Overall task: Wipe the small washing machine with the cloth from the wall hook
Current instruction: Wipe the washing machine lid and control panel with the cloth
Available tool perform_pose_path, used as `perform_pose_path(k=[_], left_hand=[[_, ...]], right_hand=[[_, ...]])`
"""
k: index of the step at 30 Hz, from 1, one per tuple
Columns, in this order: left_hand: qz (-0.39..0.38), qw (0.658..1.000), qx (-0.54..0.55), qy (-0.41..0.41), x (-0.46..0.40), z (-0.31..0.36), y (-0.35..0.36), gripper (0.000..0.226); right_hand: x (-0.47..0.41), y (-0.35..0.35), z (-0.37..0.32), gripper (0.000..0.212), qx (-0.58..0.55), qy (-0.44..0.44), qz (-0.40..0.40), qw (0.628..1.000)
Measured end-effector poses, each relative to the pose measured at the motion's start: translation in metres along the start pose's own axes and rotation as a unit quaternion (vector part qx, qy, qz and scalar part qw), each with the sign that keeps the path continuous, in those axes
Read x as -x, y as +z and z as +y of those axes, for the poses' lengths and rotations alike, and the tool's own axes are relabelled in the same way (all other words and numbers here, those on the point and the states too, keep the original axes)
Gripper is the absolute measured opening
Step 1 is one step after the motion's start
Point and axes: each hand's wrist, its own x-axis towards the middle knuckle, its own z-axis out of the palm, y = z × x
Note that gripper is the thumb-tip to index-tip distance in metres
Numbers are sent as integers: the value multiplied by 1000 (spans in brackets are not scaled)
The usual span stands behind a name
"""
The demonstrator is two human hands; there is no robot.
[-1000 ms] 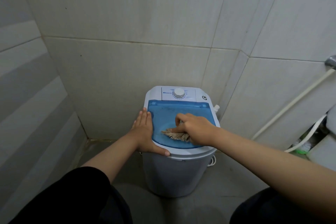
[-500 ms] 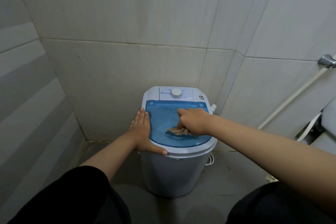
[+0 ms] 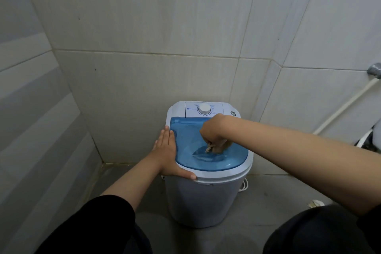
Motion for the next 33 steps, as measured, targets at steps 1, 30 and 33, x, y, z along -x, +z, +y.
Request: perform_pose_path(k=[1,30,33], left_hand=[[0,1000,-1,0,-1,0,0,164],[-2,1000,-9,-2,1,1,0,163],[-7,1000,-3,-5,2,3,-2,171]], right_hand=[[2,-3,3,26,-2,7,5,1000],[37,103,-43,48,-236,162,257,923],[37,88,-67,42,-264,226,236,907]])
